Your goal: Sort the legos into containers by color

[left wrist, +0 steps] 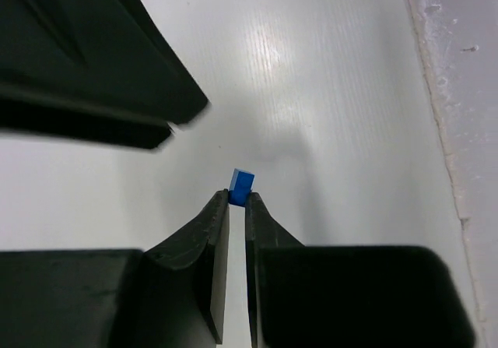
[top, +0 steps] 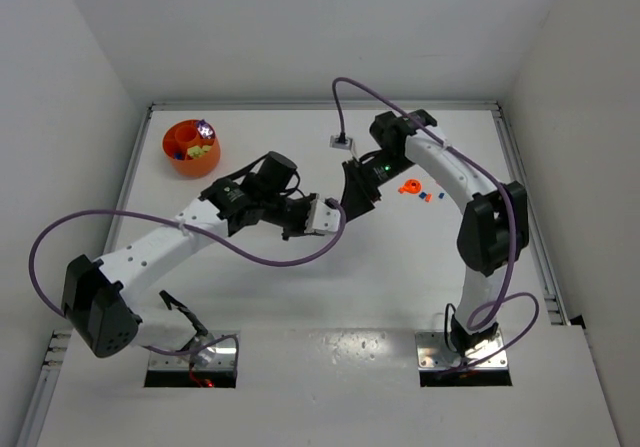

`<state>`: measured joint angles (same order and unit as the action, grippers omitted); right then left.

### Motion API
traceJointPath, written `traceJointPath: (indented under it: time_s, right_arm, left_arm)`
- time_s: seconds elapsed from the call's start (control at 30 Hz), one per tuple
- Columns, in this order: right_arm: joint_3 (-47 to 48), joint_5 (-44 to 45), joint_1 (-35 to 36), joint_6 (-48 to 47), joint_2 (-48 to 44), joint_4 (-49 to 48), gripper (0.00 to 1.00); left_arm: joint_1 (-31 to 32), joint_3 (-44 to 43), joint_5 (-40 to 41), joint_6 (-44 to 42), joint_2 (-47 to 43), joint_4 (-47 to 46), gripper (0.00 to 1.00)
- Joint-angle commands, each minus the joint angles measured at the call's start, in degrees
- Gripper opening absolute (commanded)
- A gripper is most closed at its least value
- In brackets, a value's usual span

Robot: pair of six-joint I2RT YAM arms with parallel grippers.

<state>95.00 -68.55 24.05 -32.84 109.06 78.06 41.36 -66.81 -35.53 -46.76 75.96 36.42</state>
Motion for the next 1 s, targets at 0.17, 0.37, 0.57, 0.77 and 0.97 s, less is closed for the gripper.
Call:
traceJointPath:
  time_s: [0.17,0.37,0.57,0.77,0.97]
  right_arm:
    - [-0.2,8.9,-7.4,14.9,-4.8,-15.0,0.52]
    - [-0.8,16.7,-9.2,18.7,-4.2,-20.0,0.52]
    - [-7.5,23.2,-9.2,21.7,-10.3,-28.7,0.53]
    - [-8.6,25.0,-9.2,22.2,-11.4,-29.4,0.53]
    - [-8.1,25.6,-9.2,22.2,-11.4,-29.4,0.53]
  left_arm:
    - [-13.7,1.8,2.4,15.4,-4.8,0.1,0.00]
    - [-31.1,1.1,2.4,29.0,-4.8,-0.9,0.00]
    - [-45.8,0.5,4.6,52.7,-2.4,-10.1,0.00]
    - [-57.5,-8.0,-0.3,67.0,8.9,-10.0,0.00]
    - [-62.6,-18.2,-7.6,71.9,18.9,-9.4,0.00]
